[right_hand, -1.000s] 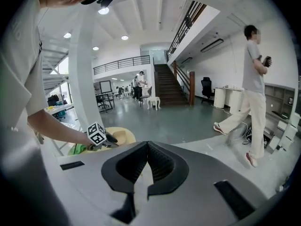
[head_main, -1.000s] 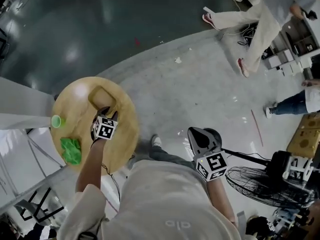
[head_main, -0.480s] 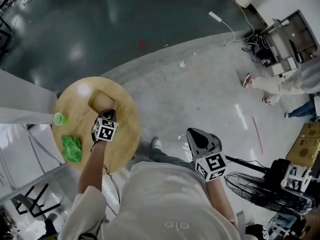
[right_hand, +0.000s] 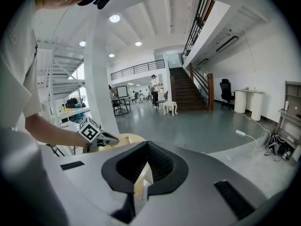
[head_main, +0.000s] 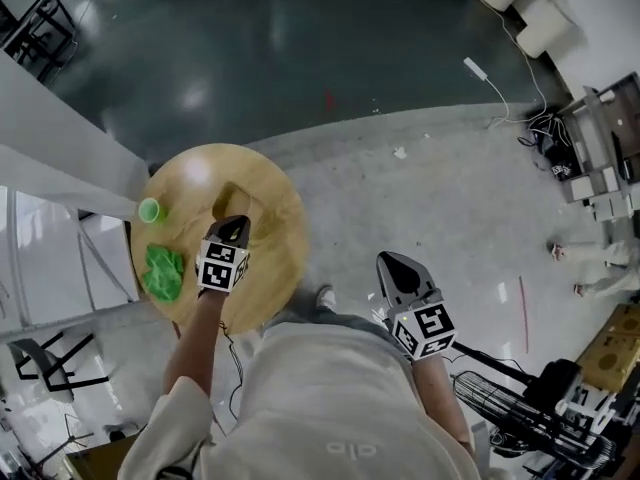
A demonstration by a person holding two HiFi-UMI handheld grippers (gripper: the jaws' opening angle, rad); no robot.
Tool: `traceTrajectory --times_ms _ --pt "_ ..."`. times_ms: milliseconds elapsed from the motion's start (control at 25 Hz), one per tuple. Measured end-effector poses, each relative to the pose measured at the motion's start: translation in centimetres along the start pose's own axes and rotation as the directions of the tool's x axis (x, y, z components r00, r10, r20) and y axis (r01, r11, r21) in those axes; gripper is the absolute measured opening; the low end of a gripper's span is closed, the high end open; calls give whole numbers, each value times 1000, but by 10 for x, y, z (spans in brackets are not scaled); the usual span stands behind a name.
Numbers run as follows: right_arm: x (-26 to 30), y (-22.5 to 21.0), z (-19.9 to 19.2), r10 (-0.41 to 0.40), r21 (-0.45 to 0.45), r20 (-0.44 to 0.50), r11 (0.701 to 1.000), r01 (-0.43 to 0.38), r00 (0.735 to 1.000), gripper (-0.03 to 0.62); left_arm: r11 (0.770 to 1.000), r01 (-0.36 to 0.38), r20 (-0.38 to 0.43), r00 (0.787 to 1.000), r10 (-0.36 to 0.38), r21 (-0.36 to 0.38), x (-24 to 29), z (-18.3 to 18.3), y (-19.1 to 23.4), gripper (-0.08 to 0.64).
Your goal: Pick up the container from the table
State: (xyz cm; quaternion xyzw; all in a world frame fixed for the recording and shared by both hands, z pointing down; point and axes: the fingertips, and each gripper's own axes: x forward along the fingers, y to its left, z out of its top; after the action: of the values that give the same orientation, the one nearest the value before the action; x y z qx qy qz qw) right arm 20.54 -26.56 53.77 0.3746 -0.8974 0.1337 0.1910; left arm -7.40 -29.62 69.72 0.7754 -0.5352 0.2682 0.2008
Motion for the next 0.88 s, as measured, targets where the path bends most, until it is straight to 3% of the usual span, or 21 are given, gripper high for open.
traceTrajectory --times_ms 320,600,880 --pt "34 44 31 132 -45 40 990 -131 990 25 996 -60 145 987 69 -63 -87 31 5 28" --pt "66 92 51 247 -73 68 968 -242 967 25 982 -119 264 952 155 -148 -164 51 16 28" --pt "96 145 69 342 -92 78 938 -335 936 25 963 -169 322 918 231 -208 -222 52 36 28"
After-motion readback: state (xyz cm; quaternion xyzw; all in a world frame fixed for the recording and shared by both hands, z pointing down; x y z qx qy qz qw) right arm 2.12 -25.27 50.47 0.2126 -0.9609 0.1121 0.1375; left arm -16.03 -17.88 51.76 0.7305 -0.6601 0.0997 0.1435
